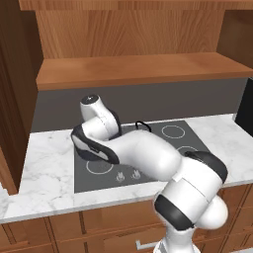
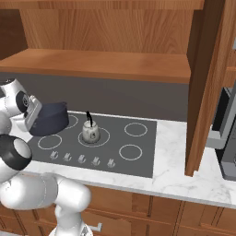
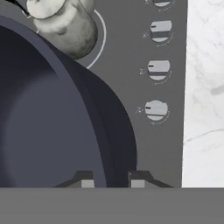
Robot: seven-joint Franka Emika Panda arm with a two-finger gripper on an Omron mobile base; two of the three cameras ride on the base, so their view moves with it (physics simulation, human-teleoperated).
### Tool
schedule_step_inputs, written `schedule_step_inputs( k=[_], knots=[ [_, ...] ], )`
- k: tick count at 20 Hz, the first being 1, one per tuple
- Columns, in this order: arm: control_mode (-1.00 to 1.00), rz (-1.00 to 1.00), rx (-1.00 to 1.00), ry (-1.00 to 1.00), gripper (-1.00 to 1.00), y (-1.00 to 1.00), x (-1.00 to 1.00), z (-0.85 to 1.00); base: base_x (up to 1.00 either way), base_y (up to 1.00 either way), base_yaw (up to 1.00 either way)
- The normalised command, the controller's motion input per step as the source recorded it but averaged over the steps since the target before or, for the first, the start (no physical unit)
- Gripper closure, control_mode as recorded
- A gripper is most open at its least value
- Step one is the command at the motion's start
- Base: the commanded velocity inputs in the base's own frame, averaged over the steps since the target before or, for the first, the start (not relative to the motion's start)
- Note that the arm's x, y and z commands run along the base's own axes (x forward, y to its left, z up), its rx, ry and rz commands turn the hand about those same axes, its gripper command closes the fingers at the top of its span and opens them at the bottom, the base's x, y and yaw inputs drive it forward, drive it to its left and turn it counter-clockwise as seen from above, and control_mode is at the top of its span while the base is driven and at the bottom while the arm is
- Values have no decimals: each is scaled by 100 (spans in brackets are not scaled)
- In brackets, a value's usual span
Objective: Pick the kettle from the cabinet and place it on a stove burner. Then pick the pot from the counter and place it on another stove burner. Finally, turn both burners on.
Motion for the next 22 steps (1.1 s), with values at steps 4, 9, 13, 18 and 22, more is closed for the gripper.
schedule_step_inputs(
  k=[4,9,13,18,22],
  knots=[
    [-100,0,0,0,100,0,38,-15,0,0,0],
    [-100,0,1,0,100,3,39,-20,0,0,0],
    [-100,-1,3,0,100,9,38,-17,0,0,0],
    [-100,0,1,2,100,2,15,-7,0,0,0],
    [-100,0,0,0,100,1,26,-9,0,0,0]
  ],
)
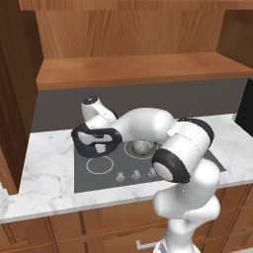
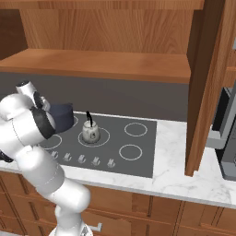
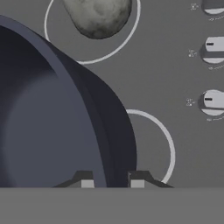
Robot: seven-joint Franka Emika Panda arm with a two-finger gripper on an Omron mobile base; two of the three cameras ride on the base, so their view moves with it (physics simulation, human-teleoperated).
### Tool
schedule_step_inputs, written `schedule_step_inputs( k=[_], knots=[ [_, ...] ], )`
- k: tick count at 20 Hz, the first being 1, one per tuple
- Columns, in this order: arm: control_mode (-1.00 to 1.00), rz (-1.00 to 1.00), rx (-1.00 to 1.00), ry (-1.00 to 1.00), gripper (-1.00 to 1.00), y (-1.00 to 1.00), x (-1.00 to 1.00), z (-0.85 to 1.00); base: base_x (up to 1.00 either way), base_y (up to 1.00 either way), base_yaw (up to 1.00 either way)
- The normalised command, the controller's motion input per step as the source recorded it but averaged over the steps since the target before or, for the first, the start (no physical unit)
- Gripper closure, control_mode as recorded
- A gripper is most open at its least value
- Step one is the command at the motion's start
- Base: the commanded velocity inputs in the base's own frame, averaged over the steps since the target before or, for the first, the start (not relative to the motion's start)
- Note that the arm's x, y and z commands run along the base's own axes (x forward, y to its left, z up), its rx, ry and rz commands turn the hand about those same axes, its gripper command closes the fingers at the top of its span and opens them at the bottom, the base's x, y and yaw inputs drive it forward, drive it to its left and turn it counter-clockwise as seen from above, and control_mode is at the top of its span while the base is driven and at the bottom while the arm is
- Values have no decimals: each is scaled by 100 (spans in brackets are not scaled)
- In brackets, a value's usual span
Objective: Pick the kettle from the cabinet and place it on a stove burner. Then pick the pot from the counter and place it on another stove burner. Finally, turn both burners on.
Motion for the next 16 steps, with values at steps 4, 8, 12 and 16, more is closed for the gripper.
schedule_step_inputs(
  k=[4,8,12,16],
  knots=[
    [-100,0,0,0,100,3,30,-11,0,0,0],
    [-100,0,0,0,100,3,32,-12,0,0,0],
    [-100,0,0,0,100,12,37,-13,0,0,0],
    [-100,0,1,0,100,16,34,-14,0,0,0]
  ],
)
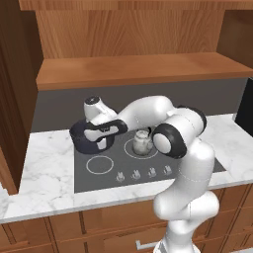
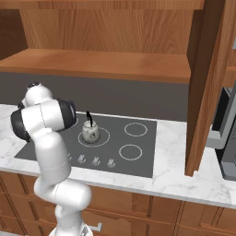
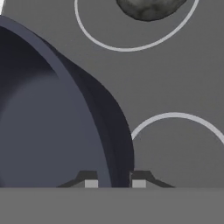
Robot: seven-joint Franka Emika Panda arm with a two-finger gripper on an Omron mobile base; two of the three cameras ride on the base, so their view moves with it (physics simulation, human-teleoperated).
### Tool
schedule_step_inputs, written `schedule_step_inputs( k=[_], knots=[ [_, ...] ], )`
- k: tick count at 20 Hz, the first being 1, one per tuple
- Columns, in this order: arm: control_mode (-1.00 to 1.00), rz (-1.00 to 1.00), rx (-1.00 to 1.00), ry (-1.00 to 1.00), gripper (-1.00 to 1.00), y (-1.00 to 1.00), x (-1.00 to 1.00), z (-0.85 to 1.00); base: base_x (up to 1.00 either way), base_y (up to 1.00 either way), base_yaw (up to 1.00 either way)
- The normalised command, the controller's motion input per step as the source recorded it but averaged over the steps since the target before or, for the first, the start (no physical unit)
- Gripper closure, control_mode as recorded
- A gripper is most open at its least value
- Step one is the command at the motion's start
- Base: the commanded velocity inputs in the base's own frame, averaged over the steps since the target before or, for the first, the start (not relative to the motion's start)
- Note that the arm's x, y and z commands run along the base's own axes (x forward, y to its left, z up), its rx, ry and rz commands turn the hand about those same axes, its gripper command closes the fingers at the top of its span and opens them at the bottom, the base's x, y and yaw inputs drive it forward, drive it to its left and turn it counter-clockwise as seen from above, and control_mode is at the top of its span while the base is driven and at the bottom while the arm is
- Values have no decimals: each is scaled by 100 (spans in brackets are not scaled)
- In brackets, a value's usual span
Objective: Pick the kettle from the cabinet and place it on a stove burner. Then pick the pot from the counter and place it on another stove burner. Finally, turn both burners on.
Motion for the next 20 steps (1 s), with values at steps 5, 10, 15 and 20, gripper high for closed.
schedule_step_inputs(
  k=[5,10,15,20],
  knots=[
    [-100,0,0,0,100,17,27,-15,0,0,0],
    [-100,0,0,0,100,5,11,-7,0,0,0],
    [-100,-2,0,0,100,0,14,-7,0,0,0],
    [-100,-8,0,0,100,0,16,0,0,0,0]
  ],
)
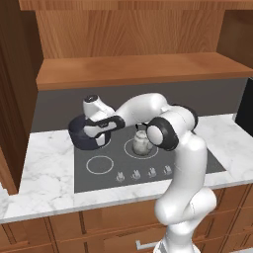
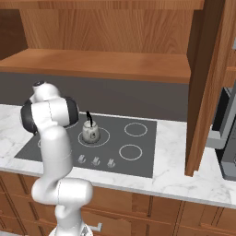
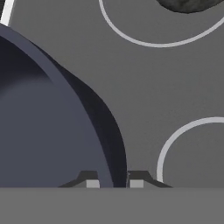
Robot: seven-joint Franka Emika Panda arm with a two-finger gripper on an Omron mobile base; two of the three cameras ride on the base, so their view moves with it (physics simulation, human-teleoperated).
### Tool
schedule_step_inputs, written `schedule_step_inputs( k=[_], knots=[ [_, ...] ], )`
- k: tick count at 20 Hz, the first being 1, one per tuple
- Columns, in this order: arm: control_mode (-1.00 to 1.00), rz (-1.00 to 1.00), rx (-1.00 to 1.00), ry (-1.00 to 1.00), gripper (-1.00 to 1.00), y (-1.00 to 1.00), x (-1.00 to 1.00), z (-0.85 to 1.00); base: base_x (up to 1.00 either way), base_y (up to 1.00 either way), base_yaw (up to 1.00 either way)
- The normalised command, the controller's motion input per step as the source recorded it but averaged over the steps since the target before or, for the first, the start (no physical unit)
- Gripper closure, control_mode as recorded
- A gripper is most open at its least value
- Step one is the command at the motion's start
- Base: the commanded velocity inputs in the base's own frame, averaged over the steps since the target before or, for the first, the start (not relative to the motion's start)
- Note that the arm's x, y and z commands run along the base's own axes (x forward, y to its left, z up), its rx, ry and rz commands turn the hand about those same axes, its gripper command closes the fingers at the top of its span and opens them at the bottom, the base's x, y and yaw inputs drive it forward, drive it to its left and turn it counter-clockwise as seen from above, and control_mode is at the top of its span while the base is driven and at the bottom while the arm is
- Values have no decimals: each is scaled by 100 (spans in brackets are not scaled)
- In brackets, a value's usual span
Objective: Pick the kettle from the cabinet and place it on a stove burner. Then pick the pot from the counter and place it on another stove burner. Finally, turn both burners on.
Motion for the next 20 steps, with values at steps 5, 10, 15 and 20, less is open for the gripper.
schedule_step_inputs(
  k=[5,10,15,20],
  knots=[
    [-100,-15,0,0,100,0,3,0,0,0,0],
    [-100,-12,0,0,100,0,0,-1,0,0,0],
    [-100,-8,1,0,100,0,0,-1,0,0,0],
    [-100,-8,1,0,100,0,0,0,0,0,0]
  ],
)
